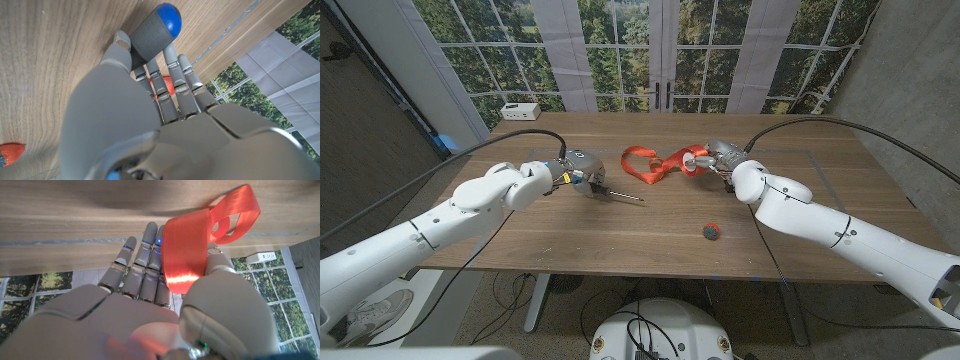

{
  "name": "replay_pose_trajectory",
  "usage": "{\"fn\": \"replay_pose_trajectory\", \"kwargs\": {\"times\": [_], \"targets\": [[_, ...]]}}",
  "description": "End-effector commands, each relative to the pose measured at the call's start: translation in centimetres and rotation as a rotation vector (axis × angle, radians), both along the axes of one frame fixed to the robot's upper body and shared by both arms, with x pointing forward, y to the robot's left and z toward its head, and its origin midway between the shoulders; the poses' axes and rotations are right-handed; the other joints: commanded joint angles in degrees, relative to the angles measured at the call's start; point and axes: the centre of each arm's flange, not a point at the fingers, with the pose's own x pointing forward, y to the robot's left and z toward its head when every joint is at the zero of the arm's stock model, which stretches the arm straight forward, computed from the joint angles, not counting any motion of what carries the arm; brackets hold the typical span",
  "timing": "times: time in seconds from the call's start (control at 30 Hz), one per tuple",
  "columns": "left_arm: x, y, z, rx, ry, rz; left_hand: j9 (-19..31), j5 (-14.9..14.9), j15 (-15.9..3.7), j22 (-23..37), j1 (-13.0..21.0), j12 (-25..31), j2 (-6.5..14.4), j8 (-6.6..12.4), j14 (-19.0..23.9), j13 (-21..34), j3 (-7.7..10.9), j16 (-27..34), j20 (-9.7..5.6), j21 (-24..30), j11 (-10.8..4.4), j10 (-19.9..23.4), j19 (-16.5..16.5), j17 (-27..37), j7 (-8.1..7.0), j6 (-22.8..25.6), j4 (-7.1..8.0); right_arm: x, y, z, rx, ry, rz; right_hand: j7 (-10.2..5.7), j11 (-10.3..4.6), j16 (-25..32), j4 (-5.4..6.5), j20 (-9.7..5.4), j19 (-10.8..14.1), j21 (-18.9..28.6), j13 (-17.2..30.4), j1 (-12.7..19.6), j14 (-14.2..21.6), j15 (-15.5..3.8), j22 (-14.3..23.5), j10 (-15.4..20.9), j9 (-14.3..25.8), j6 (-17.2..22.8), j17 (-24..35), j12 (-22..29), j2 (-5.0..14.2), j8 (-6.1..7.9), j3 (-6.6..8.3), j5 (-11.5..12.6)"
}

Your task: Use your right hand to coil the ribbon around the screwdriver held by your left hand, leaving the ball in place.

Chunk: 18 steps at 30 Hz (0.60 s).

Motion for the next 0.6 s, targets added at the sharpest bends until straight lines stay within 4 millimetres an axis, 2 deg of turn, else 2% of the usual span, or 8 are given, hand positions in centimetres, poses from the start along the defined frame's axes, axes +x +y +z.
{"fn": "replay_pose_trajectory", "kwargs": {"times": [0.03, 0.13, 0.6], "targets": [[0.4, -0.6, 0.3, -0.012, -0.016, -0.001, 2.63, 0.31, -12.66, 0.12, 5.17, -0.06, 5.93, 0.29, 6.16, 15.15, 1.59, -0.06, -0.15, 0.48, -4.04, 4.41, -0.21, 0.33, 1.28, 4.52, 0.88, -1.7, 0.3, 2.3, 0.037, -0.123, -0.006, -2.11, -0.33, -0.20, 0.27, -0.18, 0.22, 0.01, 0.20, 8.96, 1.02, -1.80, 0.11, 0.20, 6.01, 7.71, 0.26, 0.66, 8.39, 4.75, 0.46, -0.10], [0.7, -0.6, 0.5, -0.049, 0.002, -0.012, 2.62, 0.30, -12.64, 0.08, 5.15, -0.15, 5.90, 0.27, 6.17, 15.08, 1.59, -0.10, -0.19, 0.62, -3.94, 4.50, -0.28, 0.39, 1.29, 4.60, 0.87, -2.2, 0.6, 3.0, 0.042, -0.152, -0.019, -2.11, -0.07, -0.13, 0.44, -0.14, 0.27, 0.03, 0.17, 9.04, 1.48, -1.73, 0.12, 0.39, 6.17, 7.62, 0.54, 0.85, 8.32, 4.99, 0.59, -0.16], [1.4, -1.5, 1.2, -0.125, 0.026, -0.059, 2.80, 0.29, -12.65, -0.12, 5.07, -0.43, 5.82, 0.11, 6.39, 15.23, 1.63, -0.25, -0.10, 1.41, -3.75, 4.69, -0.46, 0.66, 1.25, 4.55, 0.84, -4.0, 2.6, 6.9, 0.018, -0.263, -0.021, -2.39, -0.55, -0.18, 0.79, -0.07, 0.60, 0.14, -0.08, 9.12, 2.57, -2.13, 0.13, 0.89, 6.24, 7.61, 1.10, 1.25, 8.03, 5.52, 0.86, -0.26]]}}
